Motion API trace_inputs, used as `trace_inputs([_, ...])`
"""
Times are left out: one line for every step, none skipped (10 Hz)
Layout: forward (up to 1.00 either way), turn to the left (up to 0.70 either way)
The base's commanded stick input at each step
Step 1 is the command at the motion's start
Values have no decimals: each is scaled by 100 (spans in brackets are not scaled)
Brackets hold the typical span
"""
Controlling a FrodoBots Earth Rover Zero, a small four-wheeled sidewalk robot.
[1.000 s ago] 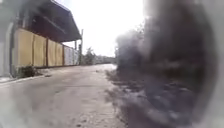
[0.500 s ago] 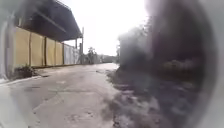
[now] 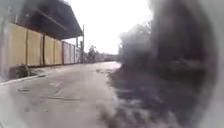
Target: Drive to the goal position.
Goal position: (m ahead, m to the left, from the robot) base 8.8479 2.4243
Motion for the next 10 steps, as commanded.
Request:
trace_inputs([100, 0])
trace_inputs([100, 0])
trace_inputs([100, 0])
trace_inputs([100, 0])
trace_inputs([100, 0])
trace_inputs([100, 0])
trace_inputs([100, 0])
trace_inputs([100, 0])
trace_inputs([100, 0])
trace_inputs([100, 0])
